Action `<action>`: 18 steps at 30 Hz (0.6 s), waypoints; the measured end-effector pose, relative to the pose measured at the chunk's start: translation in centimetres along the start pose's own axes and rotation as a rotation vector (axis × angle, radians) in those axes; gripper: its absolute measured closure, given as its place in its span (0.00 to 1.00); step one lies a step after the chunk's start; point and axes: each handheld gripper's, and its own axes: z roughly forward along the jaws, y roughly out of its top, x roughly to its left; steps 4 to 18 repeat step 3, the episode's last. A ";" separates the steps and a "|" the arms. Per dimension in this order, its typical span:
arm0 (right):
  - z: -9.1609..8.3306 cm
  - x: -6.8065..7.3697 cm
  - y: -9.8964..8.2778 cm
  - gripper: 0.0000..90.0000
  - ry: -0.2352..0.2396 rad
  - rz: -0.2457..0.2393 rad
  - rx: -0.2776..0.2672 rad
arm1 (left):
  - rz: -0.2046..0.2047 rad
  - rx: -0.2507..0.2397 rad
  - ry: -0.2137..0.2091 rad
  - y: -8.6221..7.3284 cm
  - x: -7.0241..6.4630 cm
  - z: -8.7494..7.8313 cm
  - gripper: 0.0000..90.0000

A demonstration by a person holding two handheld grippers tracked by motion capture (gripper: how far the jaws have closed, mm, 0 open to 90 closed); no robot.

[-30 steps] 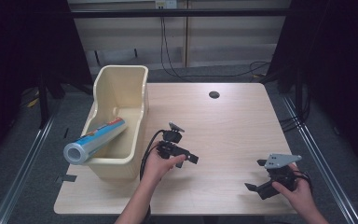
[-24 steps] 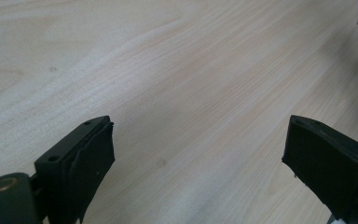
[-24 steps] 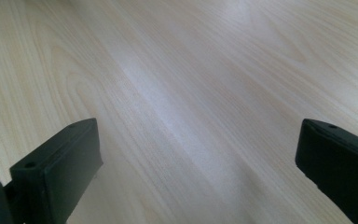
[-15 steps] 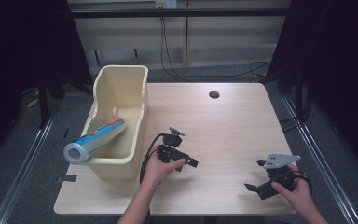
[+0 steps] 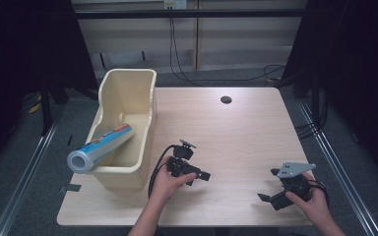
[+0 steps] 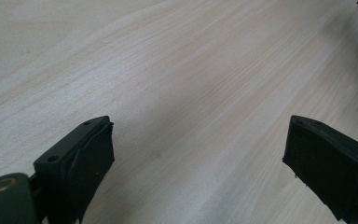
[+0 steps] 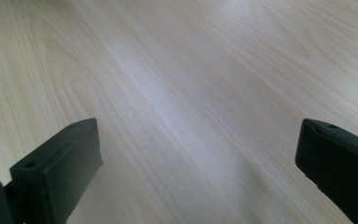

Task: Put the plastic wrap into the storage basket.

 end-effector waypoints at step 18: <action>0.1 0.0 0.0 0.00 -0.001 -0.003 0.001 | -0.002 -0.013 0.003 0.1 -0.1 -0.1 0.09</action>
